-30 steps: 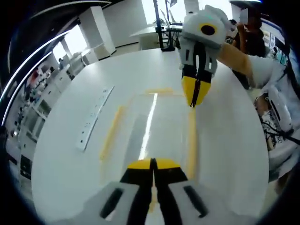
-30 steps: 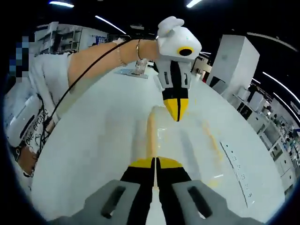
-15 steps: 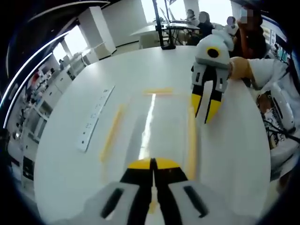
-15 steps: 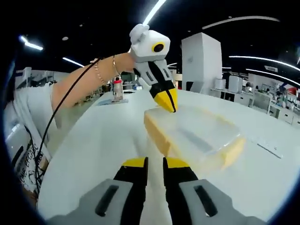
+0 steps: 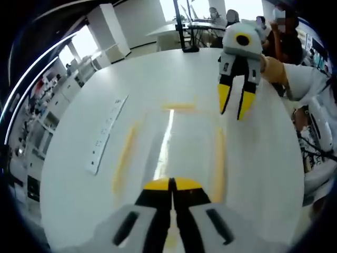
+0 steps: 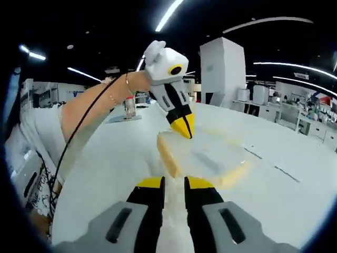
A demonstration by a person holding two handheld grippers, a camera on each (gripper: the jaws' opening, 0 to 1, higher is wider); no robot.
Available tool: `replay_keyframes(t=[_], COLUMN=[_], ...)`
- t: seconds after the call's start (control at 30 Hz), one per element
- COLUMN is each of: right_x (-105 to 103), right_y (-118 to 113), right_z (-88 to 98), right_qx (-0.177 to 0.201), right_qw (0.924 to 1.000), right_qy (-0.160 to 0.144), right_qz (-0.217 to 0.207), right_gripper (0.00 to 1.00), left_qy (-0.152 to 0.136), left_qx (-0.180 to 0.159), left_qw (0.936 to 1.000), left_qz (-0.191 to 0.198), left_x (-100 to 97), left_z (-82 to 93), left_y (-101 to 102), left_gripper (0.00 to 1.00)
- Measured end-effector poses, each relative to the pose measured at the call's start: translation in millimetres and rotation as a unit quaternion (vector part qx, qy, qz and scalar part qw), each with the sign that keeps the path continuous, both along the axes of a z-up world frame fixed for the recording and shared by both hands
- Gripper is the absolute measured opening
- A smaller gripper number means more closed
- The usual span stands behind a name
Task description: Snap each plastic latch of the storage box into its locked position after aligning the lid with the box until every specified latch is closed and the lid sits flush.
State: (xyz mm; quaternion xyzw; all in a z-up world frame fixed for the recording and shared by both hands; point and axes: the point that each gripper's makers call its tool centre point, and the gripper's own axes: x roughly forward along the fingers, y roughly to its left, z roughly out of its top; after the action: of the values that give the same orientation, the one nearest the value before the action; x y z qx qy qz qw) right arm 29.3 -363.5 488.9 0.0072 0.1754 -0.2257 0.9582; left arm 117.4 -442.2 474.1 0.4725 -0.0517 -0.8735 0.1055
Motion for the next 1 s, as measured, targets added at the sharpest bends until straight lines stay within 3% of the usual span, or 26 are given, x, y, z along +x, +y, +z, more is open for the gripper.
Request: replay_keyframes(t=[0.07,0.13,0.23,0.37,0.53,0.6,0.63,0.87,1.0], right_x=[-18,-33,-42,-29,-19,-15,-17,-14,-13], right_y=[-19,-36,-53,-70,-74,-73,-75,-73,-72], right_z=[3.1,-2.7,-15.5,-23.3,-44.3,-46.2,-48.3,-48.1,-47.4], right_qx=[-0.023,-0.03,-0.046,-0.015,0.008,0.012,0.008,0.011,0.016], right_qw=[0.9988,0.9946,0.9808,0.9815,0.9712,0.9698,0.9648,0.9649,0.9632], right_qy=[0.036,0.092,0.189,0.19,0.234,0.238,0.257,0.257,0.264], right_qz=[-0.024,-0.037,-0.017,0.014,0.046,0.053,0.055,0.051,0.049], right_gripper=[0.15,0.13,0.11,0.01,0.0,0.0,0.0,0.0,0.0], left_qy=[-0.007,-0.015,-0.034,-0.047,-0.067,-0.071,-0.072,-0.067,-0.082], left_qx=[0.004,0.012,0.023,0.031,0.027,0.026,0.026,0.028,0.026], left_qw=[1.0,0.9998,0.9989,0.9978,0.9964,0.9961,0.996,0.9964,0.9952], left_qz=[0.004,0.01,0.023,0.035,0.044,0.045,0.046,0.043,0.047], left_x=[-5.3,-8.6,-8.6,-8.2,-7.2,-6.1,-5.7,-5.1,-6.2], left_z=[-0.6,-1.0,-1.9,-2.8,-4.4,-5.1,-5.6,-6.5,-6.9], left_y=[-1,-2,-2,-2,3,4,5,12,15], left_gripper=[0.0,0.0,0.0,0.0,0.0,0.0,0.0,0.0,0.0])
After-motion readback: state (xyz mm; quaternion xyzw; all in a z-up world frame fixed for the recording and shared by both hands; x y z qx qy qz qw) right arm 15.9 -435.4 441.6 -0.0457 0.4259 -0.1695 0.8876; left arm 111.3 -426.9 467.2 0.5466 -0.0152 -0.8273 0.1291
